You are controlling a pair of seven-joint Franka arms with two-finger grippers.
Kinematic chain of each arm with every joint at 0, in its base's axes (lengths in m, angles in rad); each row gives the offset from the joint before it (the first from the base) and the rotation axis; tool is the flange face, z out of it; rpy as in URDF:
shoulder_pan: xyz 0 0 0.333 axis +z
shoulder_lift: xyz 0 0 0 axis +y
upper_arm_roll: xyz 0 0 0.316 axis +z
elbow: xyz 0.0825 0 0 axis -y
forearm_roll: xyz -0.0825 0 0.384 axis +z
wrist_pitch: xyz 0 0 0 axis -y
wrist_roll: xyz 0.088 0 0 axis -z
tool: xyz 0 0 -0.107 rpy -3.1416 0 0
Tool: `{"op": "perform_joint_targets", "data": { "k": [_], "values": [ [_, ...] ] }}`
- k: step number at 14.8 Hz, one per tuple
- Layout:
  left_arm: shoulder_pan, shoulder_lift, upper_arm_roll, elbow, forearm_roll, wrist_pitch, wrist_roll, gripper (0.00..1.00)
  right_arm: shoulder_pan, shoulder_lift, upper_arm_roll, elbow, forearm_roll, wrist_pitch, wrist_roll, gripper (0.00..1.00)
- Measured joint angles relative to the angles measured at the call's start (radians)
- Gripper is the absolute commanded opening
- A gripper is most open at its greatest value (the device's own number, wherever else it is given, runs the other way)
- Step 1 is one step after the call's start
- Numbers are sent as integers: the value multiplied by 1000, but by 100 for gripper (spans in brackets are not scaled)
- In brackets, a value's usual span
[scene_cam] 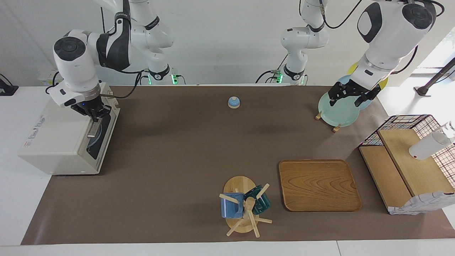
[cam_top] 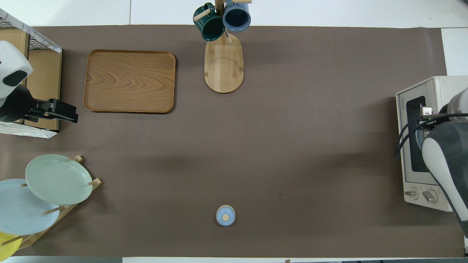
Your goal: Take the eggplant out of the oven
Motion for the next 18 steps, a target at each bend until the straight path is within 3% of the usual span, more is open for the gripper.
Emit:
{"op": "perform_joint_targets", "data": {
  "k": [10,18],
  "values": [
    [0,0,0,0,0,0,0,100,41,-12,17,-88,2,105,6,0],
    [0,0,0,0,0,0,0,100,105,98,31,-186,141,381,43,0]
  ]
}}
